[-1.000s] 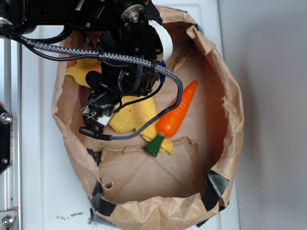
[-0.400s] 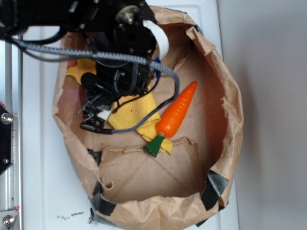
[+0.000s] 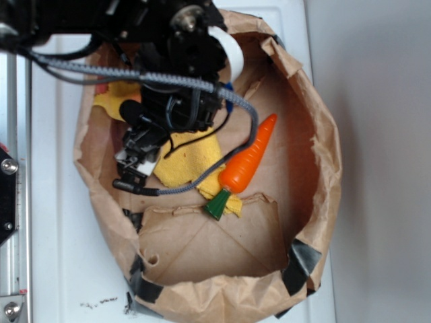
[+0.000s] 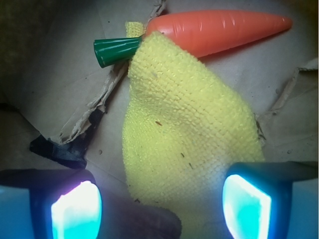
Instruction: Grab the yellow cloth.
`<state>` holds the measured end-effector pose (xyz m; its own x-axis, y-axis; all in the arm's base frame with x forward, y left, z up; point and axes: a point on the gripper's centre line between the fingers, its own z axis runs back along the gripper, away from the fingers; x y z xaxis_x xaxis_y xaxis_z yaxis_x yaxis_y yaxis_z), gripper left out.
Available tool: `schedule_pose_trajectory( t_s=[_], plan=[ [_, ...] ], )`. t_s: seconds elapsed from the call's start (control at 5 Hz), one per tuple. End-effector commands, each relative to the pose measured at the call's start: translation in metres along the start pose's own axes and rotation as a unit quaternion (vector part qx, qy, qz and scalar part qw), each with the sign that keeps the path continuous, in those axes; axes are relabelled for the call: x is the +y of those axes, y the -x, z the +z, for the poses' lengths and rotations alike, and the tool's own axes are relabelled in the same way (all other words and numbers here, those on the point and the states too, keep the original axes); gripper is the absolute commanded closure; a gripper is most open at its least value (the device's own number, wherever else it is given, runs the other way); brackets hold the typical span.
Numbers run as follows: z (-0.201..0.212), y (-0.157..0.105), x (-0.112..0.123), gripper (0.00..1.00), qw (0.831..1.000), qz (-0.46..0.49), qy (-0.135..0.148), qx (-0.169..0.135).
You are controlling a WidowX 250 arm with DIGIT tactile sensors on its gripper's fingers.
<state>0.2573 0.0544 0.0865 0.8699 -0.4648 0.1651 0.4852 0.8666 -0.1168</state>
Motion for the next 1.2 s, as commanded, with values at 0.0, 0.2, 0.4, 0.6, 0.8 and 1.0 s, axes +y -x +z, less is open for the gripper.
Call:
schedule_pose_trajectory(
  t_s=[0.0, 0.2, 0.4, 0.6, 0.8, 1.0],
  plan=[
    [0.001, -0.017, 0.004, 0.0, 0.999, -0.022, -0.045, -0.019],
    [-0.023, -0.024, 0.014, 0.0, 0.997, -0.016, -0.071, 0.0],
    [-0.029, -0.021, 0.011, 0.01, 0.996, -0.003, -0.089, 0.011],
    [-0.028, -0.025, 0.013, 1.0, 0.996, 0.001, -0.09, 0.012],
    [-0.018, -0.028, 0.012, 1.0, 0.997, -0.002, -0.081, 0.0],
    [0.021, -0.008, 0.007, 1.0, 0.997, 0.017, -0.08, -0.018]
  ],
)
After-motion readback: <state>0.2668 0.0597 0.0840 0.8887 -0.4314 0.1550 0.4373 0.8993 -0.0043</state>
